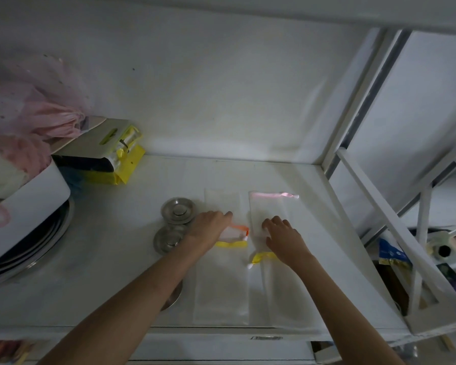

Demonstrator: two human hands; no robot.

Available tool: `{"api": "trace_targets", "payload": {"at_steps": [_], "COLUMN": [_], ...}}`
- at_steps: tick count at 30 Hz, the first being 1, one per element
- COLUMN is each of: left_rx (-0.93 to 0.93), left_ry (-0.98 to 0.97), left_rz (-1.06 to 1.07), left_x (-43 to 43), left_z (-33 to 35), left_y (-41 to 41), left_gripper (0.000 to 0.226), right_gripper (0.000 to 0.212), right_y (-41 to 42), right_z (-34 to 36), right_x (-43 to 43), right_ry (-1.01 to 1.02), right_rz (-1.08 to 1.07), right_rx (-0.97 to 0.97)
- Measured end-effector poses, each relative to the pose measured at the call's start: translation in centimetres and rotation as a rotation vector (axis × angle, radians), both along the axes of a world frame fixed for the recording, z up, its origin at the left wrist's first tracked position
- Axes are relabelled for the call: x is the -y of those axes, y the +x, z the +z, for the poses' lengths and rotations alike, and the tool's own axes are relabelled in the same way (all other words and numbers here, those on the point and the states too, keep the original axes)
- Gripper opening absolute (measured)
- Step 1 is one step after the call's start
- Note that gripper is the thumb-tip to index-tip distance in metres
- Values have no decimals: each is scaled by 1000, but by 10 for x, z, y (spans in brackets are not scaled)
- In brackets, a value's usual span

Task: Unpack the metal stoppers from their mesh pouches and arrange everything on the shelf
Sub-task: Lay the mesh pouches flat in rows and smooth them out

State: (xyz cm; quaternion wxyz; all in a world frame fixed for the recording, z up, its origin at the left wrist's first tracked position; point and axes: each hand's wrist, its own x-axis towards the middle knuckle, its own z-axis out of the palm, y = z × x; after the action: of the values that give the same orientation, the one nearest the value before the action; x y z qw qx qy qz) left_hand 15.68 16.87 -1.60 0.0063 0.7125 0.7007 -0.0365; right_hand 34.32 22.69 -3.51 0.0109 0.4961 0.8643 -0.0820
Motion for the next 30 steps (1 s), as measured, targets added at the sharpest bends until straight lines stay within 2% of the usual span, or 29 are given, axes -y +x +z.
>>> {"api": "trace_targets", "payload": {"at_steps": [5, 11, 14, 16, 19, 21, 25, 28, 30], "left_rx": [341, 486, 436, 335, 176, 171, 178, 186, 185], "left_ry": [282, 382, 220, 103, 137, 204, 303, 158, 71], "left_rz": [91, 228, 265, 291, 331, 337, 195, 134, 106], "left_x": [-2, -38, -59, -68, -72, -70, -54, -34, -23], "left_z": [45, 68, 45, 30, 13, 3, -15, -30, -39], "left_y": [6, -2, -9, -15, -22, -26, -14, 10, 16], "left_gripper": [11, 15, 14, 26, 45, 56, 44, 35, 40], "right_gripper": [33, 33, 34, 34, 35, 36, 38, 36, 35], "right_y": [1, 2, 3, 4, 6, 5, 2, -1, -4], "right_z": [-2, -3, -5, -7, -8, -8, -5, -4, -3], "right_x": [2, 2, 4, 4, 4, 3, 2, 4, 6], "right_ry": [12, -4, -6, -1, -7, -16, -24, -21, -21], "right_rz": [-3, -5, 4, 13, 30, 33, 34, 26, 21], "right_rx": [1, -48, -51, -51, -50, -48, -32, -22, -17]}}
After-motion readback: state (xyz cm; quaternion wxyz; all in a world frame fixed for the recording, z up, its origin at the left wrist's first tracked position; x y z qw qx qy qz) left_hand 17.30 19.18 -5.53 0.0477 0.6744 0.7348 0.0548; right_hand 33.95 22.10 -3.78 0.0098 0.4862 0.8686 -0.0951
